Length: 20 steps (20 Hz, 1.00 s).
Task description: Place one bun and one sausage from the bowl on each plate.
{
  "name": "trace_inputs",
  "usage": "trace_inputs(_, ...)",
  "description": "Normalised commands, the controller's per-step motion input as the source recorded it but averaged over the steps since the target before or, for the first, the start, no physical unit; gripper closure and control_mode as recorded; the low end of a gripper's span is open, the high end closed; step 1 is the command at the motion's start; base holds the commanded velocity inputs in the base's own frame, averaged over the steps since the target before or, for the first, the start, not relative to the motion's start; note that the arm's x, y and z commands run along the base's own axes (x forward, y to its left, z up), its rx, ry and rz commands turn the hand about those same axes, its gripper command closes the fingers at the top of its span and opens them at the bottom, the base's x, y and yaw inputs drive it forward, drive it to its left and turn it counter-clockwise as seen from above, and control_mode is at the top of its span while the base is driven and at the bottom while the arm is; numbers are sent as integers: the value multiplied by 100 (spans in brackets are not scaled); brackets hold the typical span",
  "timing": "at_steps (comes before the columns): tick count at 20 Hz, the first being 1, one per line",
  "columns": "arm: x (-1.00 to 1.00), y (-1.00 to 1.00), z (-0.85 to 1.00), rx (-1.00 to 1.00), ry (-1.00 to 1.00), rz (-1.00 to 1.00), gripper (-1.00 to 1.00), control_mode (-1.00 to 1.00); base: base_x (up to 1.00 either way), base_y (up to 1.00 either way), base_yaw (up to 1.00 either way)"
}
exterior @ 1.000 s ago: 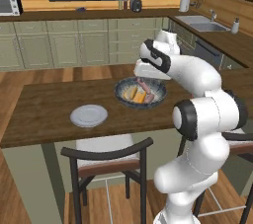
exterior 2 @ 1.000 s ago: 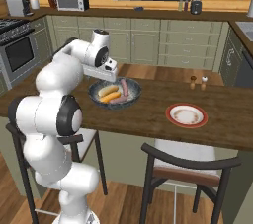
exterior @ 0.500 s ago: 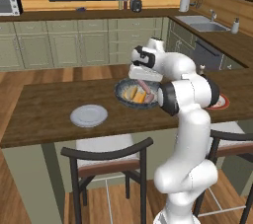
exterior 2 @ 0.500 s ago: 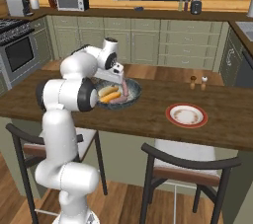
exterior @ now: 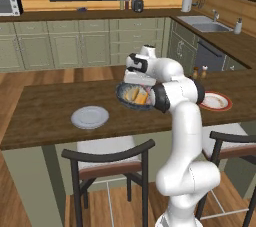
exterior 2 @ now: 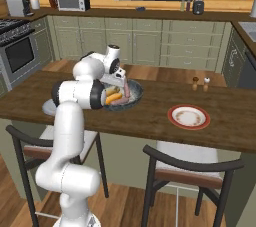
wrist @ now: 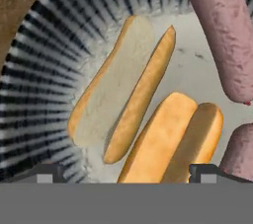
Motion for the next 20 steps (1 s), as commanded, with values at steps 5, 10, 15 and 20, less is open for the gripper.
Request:
trace_inputs(5,6,0,-62,0,0,-5,-100,-100,0,0,0)
trace_inputs(10,0,3,-50,-1,-1,-1,-100,-100,0,0,0)
trace_inputs(15,23,12,0,0,-1,0,-100,-100,0,0,0)
trace_inputs(20,22,3,2,0,0,0,-100,-100,0,0,0)
